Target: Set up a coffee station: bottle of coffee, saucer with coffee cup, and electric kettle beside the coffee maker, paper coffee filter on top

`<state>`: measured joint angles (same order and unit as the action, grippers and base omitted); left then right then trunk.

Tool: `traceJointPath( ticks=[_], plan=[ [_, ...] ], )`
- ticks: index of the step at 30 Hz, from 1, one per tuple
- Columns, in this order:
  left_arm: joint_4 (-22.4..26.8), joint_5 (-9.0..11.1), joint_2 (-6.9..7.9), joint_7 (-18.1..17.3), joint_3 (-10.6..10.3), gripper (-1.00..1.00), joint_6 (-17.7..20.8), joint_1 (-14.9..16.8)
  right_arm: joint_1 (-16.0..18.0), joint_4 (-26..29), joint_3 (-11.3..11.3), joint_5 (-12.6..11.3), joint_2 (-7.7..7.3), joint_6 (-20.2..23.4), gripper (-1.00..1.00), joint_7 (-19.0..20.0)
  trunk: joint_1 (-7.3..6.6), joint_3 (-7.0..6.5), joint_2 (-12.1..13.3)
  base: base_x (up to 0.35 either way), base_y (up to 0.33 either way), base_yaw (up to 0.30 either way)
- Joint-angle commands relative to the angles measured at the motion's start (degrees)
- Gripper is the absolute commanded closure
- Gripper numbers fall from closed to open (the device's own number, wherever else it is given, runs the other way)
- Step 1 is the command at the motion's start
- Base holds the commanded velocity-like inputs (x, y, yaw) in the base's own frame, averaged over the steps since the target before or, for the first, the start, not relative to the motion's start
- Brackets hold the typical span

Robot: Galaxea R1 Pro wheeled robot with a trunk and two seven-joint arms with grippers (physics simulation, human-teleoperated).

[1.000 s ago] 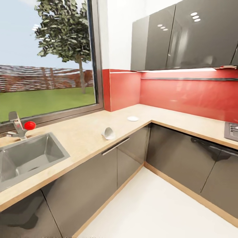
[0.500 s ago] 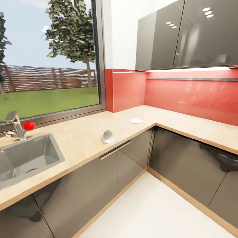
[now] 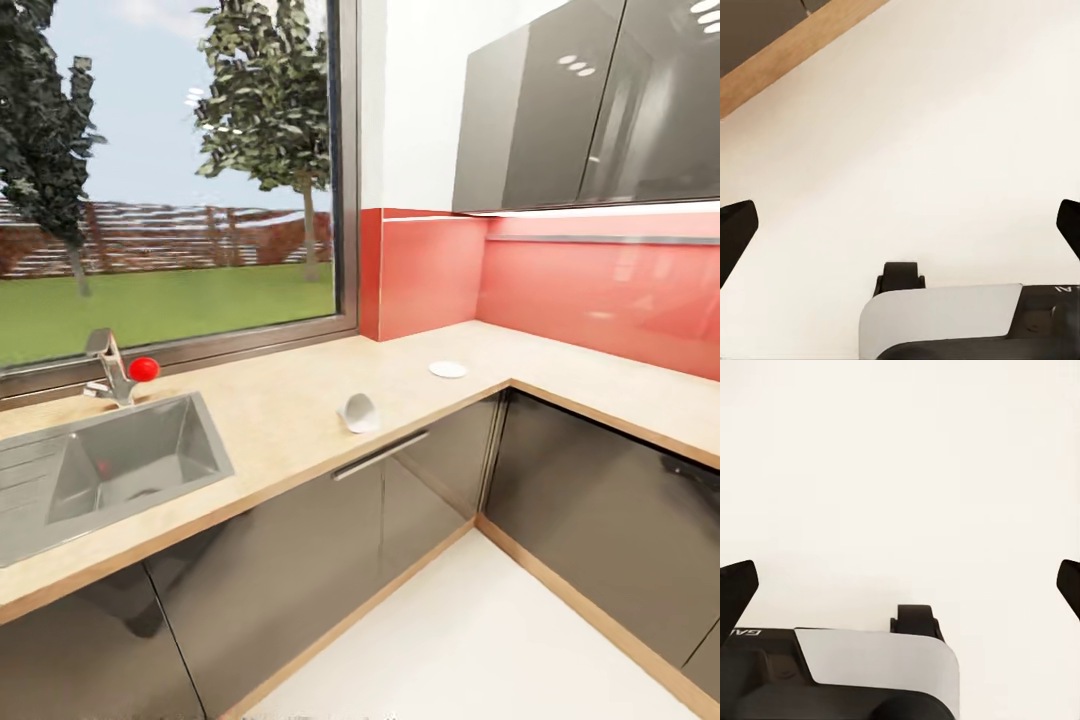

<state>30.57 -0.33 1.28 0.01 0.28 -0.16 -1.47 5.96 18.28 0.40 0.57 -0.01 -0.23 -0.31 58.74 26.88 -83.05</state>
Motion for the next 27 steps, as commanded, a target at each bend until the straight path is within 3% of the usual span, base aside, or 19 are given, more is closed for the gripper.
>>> traceJointPath(
  ticks=[1, 9, 24, 26, 27],
  plan=[
    [0.1, -0.05, -0.01, 0.0, 0.02, -1.0, -0.02, -0.03, 0.02, 0.0, 0.04, 0.05, -0.02, -0.01, -1.0, -0.02, -0.01, 0.05, -0.03, -0.087, -0.173, 0.114],
    [0.1, -0.02, 0.01, -0.01, -0.01, -1.0, 0.0, -0.03, 0.02, -0.04, 0.11, 0.06, -0.07, 0.08, -1.0, 0.08, -0.01, 0.05, -0.03, -0.052, -0.116, 0.143],
    [0.55, 0.09, -0.44, -0.07, -0.57, -1.0, 0.04, -0.03, 0.05, 1.0, -0.26, 0.01, -0.44, -0.07, -1.0, 0.04, -0.01, 0.05, -0.03, -0.002, -0.005, 0.014],
    [0.85, 0.13, -0.79, -0.14, -0.71, -1.0, -0.16, -0.03, 0.13, 4.32, -0.57, -0.09, -0.51, -0.19, -1.0, -0.04, -0.01, 0.05, -0.03, 0.0, 0.0, 0.0],
    [0.57, 0.02, -2.01, -0.17, -0.71, -1.0, -2.16, -0.03, 0.09, 16.86, -2.28, -0.34, -1.39, -0.2, -1.0, 0.02, -0.01, 0.05, -0.03, 0.0, 0.0, 0.0]
  ],
)
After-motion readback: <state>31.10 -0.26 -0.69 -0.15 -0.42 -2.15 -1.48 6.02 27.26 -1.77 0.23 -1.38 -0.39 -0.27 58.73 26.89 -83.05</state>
